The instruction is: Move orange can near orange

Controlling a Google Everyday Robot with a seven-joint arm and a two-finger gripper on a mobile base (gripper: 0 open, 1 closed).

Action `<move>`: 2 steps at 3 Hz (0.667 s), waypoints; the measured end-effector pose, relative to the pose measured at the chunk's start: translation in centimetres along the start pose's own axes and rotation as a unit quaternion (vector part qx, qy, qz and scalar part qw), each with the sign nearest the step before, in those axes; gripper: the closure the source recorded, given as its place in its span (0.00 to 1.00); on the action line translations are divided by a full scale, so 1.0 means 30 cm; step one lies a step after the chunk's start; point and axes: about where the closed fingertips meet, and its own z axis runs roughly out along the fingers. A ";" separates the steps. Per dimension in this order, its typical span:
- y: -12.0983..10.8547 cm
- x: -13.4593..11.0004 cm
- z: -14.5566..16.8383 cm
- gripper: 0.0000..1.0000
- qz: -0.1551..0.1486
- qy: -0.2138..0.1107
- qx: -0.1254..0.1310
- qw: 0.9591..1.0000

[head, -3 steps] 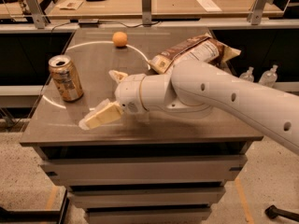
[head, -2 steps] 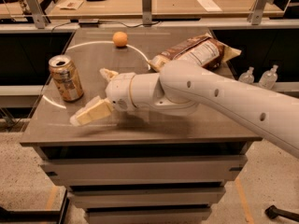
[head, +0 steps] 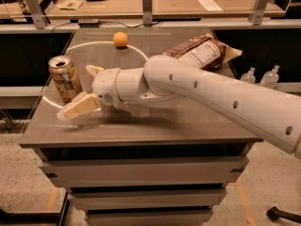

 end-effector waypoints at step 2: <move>-0.017 -0.044 0.090 0.18 0.002 0.033 0.017 0.999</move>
Offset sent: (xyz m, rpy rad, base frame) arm 0.0194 0.0385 0.0096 -0.1089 0.0131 -0.0830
